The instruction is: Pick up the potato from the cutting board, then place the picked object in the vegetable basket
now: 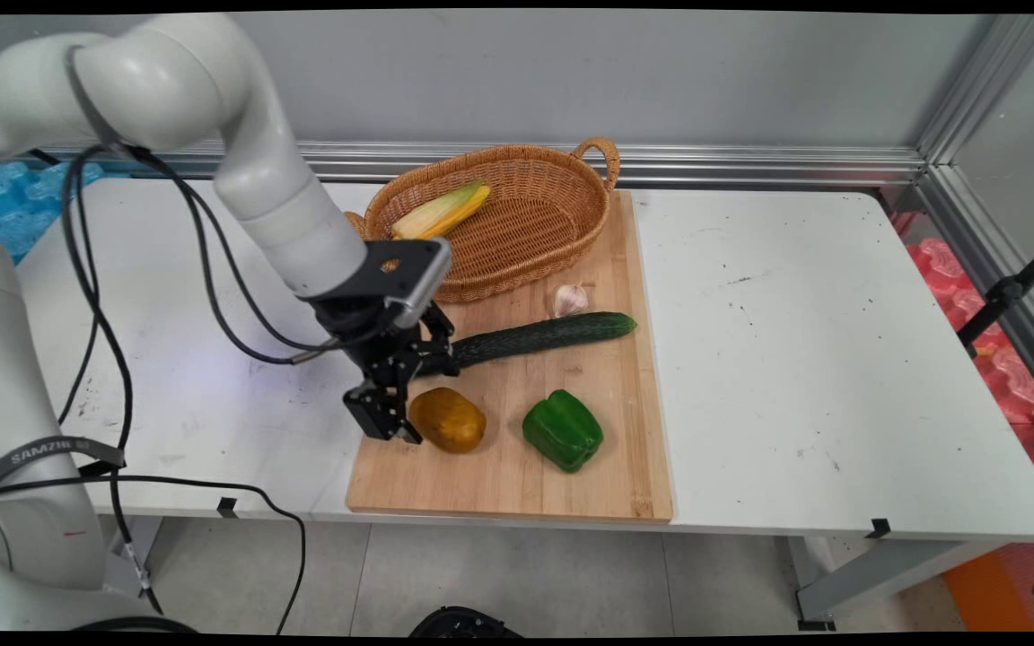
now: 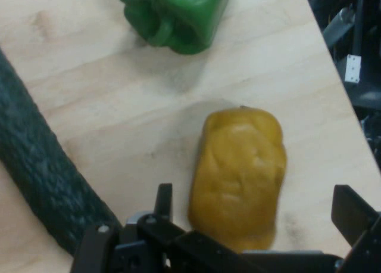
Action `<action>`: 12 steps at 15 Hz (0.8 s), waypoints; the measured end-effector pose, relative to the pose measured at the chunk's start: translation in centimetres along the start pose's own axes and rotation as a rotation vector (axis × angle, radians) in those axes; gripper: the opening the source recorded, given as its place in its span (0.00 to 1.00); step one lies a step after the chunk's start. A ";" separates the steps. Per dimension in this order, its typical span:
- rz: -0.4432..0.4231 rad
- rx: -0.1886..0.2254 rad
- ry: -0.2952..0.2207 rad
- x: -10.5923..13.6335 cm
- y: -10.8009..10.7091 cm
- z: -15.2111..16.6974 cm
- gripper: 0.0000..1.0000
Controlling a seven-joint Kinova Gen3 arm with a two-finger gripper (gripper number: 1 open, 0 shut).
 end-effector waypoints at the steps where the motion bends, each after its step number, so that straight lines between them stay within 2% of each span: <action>1: 0.008 -0.001 -0.004 0.2 -0.2 0.6 1.00; 6: 0.063 -0.015 -0.025 0.3 -1.0 2.3 1.00; 7: 0.075 -0.018 -0.027 0.3 -1.1 2.4 0.00; 12: 0.128 -0.032 -0.028 0.5 -1.7 2.2 0.00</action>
